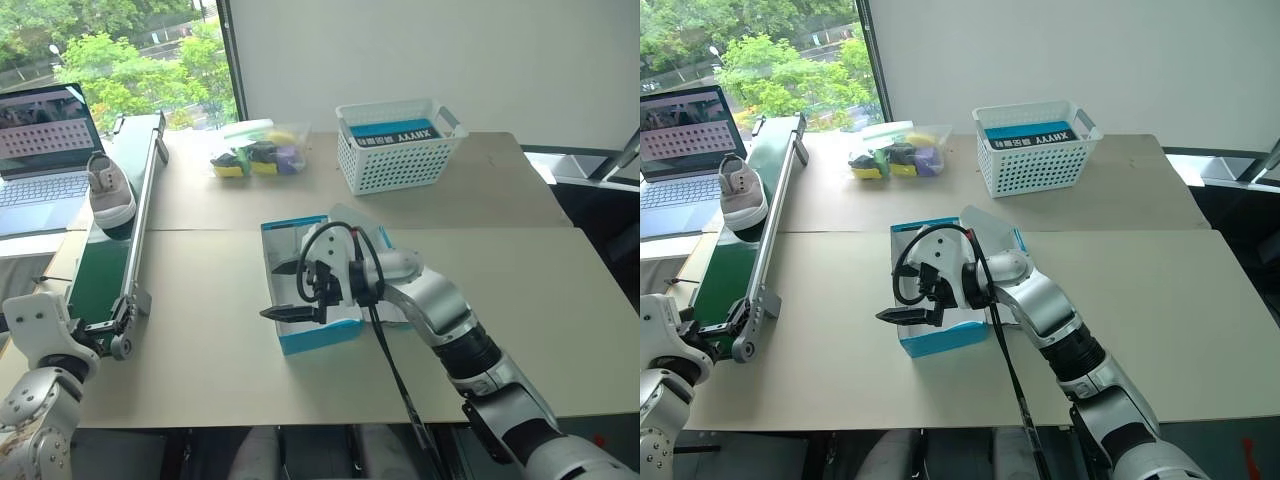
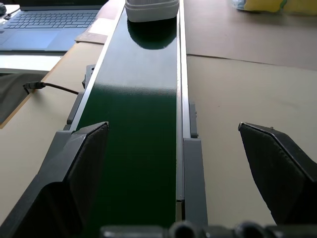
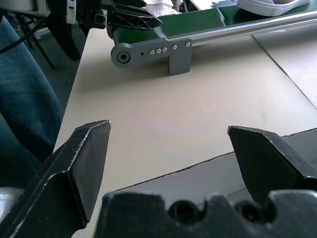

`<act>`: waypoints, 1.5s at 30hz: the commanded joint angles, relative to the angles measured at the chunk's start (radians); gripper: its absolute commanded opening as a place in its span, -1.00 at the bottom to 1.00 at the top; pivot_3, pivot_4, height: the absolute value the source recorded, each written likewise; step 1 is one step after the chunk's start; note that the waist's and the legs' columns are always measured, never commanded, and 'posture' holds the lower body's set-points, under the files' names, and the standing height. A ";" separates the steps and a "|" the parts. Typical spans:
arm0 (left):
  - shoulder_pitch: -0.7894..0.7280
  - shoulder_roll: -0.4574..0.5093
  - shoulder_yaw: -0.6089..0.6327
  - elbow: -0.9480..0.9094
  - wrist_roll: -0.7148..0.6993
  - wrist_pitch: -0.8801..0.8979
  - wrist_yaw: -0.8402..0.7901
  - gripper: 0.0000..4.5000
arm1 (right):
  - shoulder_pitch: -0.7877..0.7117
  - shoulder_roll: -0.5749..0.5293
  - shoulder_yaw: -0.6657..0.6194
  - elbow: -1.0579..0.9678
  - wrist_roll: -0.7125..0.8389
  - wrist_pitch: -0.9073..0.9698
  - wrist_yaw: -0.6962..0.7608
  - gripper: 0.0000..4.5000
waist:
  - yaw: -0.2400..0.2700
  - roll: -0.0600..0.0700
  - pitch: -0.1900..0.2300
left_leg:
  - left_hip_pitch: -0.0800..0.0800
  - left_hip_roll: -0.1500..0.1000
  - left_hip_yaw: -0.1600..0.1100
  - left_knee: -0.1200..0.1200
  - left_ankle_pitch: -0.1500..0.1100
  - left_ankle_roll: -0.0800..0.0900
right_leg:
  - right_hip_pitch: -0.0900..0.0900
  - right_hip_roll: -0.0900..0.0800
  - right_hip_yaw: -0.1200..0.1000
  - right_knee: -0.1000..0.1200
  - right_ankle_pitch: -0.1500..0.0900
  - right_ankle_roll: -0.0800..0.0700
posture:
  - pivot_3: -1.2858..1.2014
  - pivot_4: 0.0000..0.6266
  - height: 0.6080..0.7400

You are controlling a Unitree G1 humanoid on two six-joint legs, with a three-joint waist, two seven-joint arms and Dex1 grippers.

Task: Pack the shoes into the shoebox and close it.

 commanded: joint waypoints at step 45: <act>-0.059 0.000 -0.011 0.090 0.085 0.013 0.044 0.26 | -0.020 0.019 -0.047 -0.034 0.017 0.049 -0.043 1.00 | 0.006 0.000 0.000 | 0.001 0.000 0.000 0.000 0.000 -0.001 | 0.000 0.000 0.000 0.001 0.000 -0.001 | 0.03 -0.52 0.93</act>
